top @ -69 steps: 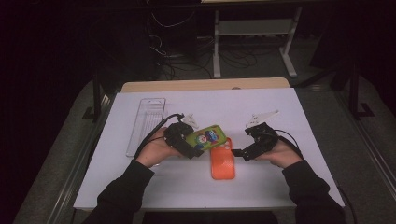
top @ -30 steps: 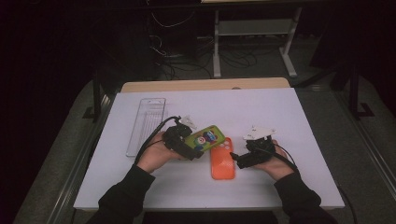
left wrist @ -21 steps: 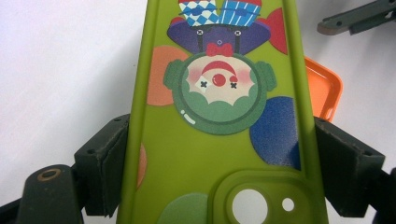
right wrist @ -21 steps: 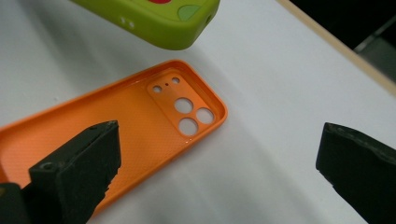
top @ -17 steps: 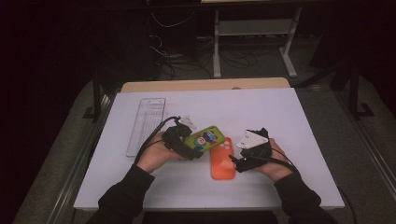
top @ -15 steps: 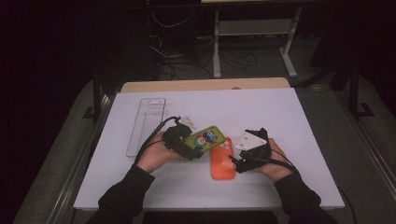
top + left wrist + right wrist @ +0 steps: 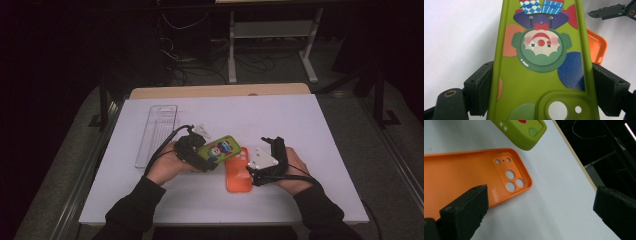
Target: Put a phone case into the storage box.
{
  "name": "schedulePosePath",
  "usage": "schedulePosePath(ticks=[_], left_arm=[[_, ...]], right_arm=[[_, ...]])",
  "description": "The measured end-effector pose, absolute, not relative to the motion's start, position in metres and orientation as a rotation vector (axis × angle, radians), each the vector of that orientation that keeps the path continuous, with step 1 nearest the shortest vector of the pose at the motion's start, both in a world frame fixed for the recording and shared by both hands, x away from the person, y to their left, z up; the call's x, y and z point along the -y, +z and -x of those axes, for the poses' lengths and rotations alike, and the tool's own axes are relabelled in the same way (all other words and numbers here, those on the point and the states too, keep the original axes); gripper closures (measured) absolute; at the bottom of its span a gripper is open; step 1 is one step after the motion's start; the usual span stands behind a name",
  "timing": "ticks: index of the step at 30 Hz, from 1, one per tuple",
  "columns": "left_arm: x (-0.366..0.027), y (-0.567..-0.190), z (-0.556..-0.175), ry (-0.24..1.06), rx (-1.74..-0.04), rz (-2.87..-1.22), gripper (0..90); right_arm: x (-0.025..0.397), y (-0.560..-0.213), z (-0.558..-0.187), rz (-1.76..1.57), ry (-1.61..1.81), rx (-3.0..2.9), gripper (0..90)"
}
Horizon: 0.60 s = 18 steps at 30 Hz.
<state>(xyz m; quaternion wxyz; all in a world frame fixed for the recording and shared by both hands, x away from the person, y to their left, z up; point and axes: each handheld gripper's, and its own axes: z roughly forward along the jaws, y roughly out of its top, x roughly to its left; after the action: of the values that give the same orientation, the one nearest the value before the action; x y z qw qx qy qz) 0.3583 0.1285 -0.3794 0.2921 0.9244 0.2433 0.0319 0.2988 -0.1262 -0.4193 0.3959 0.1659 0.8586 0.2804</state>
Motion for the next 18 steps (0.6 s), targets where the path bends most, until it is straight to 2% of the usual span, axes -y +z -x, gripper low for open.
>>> schedulePosePath(ticks=[18], left_arm=[[-0.128,-0.381,-0.357,0.074,-0.705,-2.421,15.9]], right_arm=[[0.116,-0.423,-0.291,-0.206,0.547,-2.056,0.0]])
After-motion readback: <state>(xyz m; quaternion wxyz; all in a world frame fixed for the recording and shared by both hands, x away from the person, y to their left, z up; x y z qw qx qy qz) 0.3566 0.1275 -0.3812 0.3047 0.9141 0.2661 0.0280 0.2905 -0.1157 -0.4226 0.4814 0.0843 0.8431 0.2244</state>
